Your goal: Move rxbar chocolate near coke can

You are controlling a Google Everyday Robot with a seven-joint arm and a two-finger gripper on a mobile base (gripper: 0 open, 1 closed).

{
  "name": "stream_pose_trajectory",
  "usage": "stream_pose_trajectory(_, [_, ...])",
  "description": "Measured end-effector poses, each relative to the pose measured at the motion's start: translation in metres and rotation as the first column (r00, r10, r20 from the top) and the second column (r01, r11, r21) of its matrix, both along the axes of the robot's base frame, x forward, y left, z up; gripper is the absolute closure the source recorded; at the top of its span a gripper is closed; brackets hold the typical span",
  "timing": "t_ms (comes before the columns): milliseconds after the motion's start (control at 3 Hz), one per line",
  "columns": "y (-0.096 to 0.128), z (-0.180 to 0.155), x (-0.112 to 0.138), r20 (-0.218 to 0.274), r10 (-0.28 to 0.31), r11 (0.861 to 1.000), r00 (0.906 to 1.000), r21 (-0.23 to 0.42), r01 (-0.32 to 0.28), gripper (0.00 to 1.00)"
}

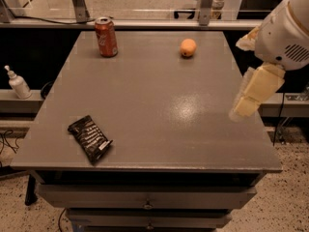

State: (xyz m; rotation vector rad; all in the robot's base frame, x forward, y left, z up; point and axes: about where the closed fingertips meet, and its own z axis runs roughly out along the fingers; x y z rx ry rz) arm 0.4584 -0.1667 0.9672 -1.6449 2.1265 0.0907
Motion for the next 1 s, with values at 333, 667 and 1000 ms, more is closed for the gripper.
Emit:
stream_pose_trajectory(333, [0.045, 0.003, 0.005, 0.024, 0.049, 0.988, 0.9985, 0.146, -0.052, 0.0])
stream_pose_trajectory(667, [0.095, 0.002, -0.003, 0.055, 0.131, 0.942, 0.9899, 0.305, -0.141, 0.0])
stream_pose_trajectory(1000, [0.136, -0.005, -0.016, 0.091, 0.201, 0.869, 0.9754, 0.443, -0.22, 0.0])
